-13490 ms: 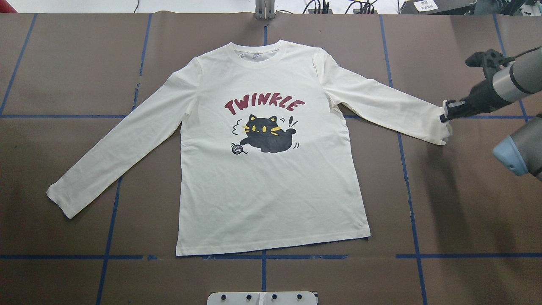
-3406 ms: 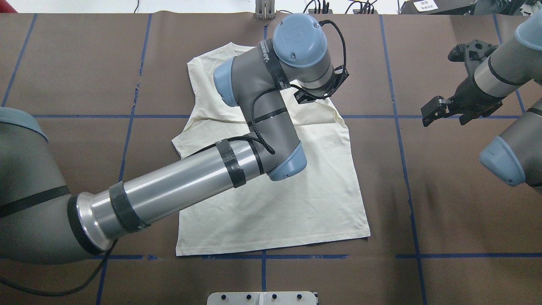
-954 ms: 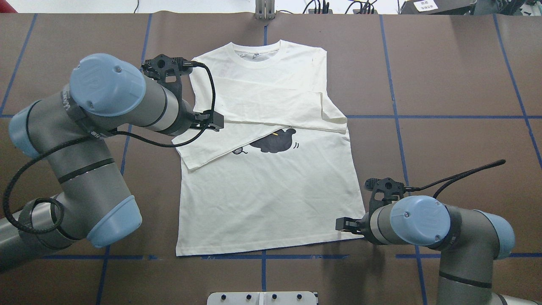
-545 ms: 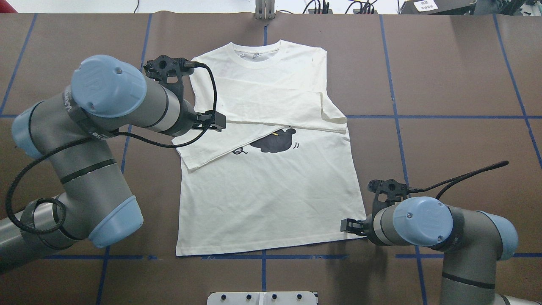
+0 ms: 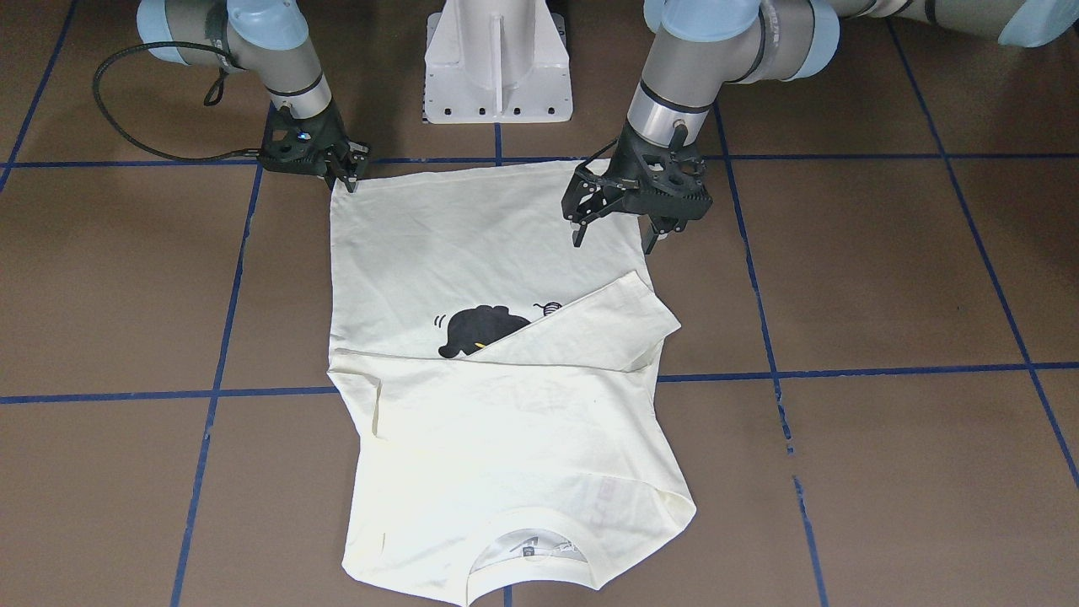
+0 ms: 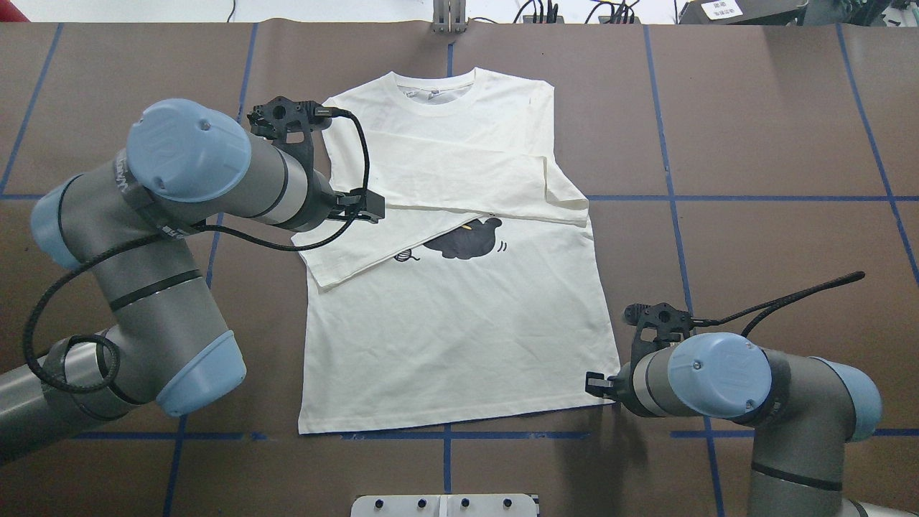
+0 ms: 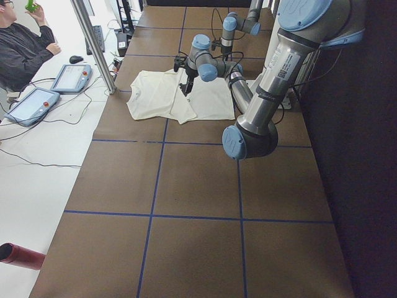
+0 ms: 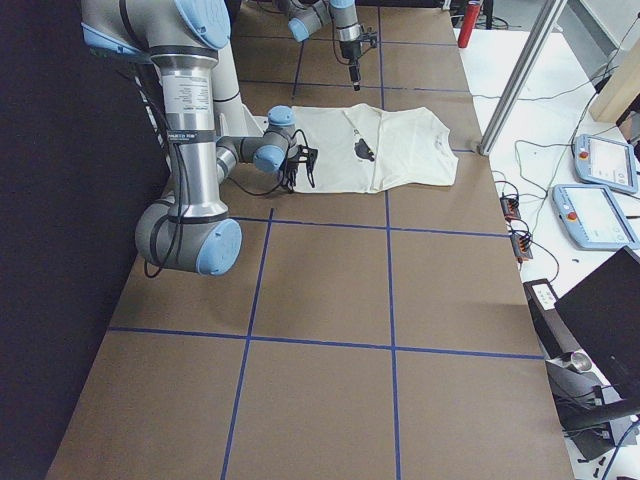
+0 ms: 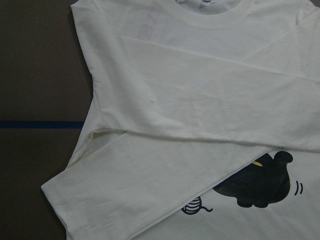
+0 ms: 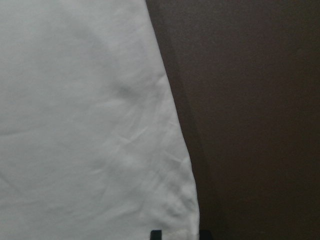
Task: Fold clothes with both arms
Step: 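Move both grippers down to the hem corners nearest the robot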
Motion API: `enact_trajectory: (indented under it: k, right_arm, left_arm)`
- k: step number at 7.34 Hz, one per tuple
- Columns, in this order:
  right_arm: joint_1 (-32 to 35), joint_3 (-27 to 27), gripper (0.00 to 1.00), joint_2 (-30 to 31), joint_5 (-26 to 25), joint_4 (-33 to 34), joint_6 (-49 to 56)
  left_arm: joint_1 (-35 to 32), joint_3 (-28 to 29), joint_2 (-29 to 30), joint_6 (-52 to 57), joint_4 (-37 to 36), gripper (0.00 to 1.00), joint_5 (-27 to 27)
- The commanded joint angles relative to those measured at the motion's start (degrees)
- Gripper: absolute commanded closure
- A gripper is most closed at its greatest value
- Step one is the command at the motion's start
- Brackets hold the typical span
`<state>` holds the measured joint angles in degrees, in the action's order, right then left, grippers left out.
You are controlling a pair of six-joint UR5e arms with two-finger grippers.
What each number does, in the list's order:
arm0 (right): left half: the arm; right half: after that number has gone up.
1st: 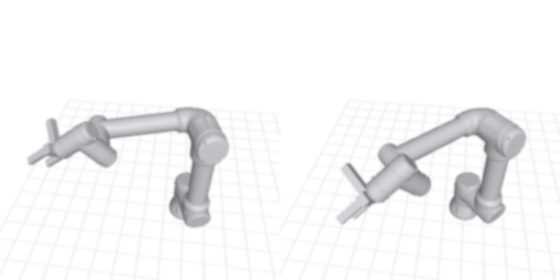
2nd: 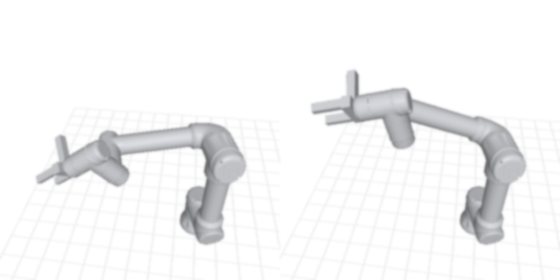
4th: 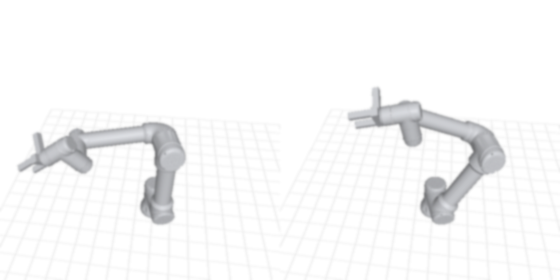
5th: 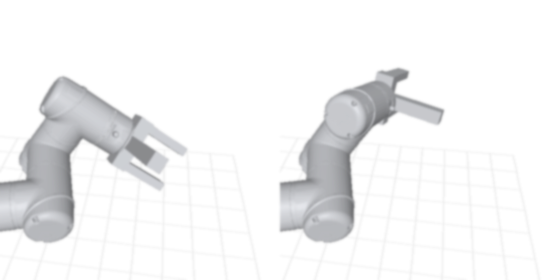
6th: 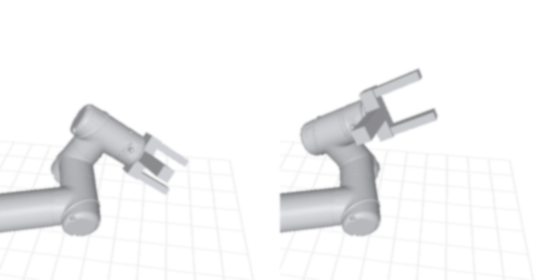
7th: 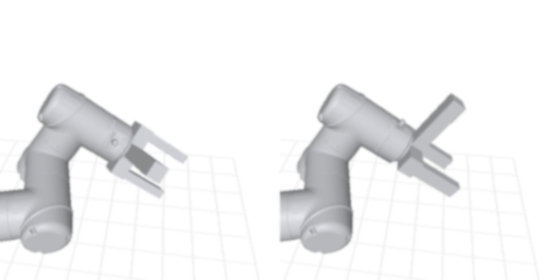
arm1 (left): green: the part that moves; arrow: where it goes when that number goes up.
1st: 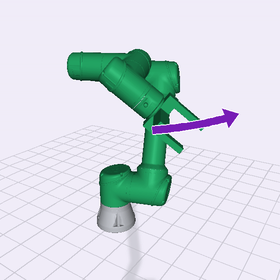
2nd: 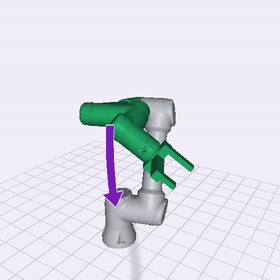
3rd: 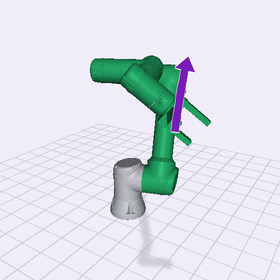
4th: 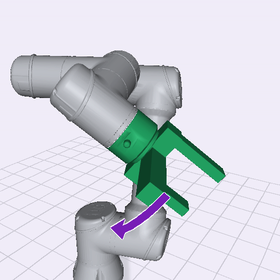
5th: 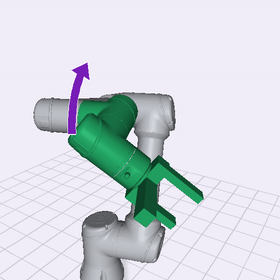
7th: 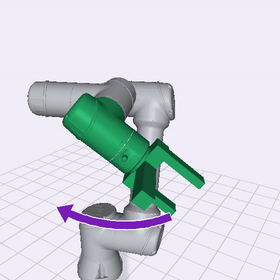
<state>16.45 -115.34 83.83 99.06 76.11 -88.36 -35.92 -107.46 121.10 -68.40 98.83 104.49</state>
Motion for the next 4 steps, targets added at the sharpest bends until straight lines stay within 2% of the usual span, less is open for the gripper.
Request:
enact_trajectory:
  k: [1,3,4]
  right_arm:
    - [0.08,-0.93,1.00,0.02,-0.10,0.00,-2.15]
    - [0.08,-2.24,1.00,0.02,-0.18,0.00,-2.35]
    - [0.34,-3.73,1.00,-0.15,-0.18,0.00,-2.35]
  left_arm:
    - [0.06,0.06,-0.16,-0.07,0.22,0.01,-0.16]
    - [0.15,0.15,-0.34,-0.07,0.13,0.01,-0.16]
    - [0.93,1.54,-1.03,-3.38,0.30,0.01,-0.07]
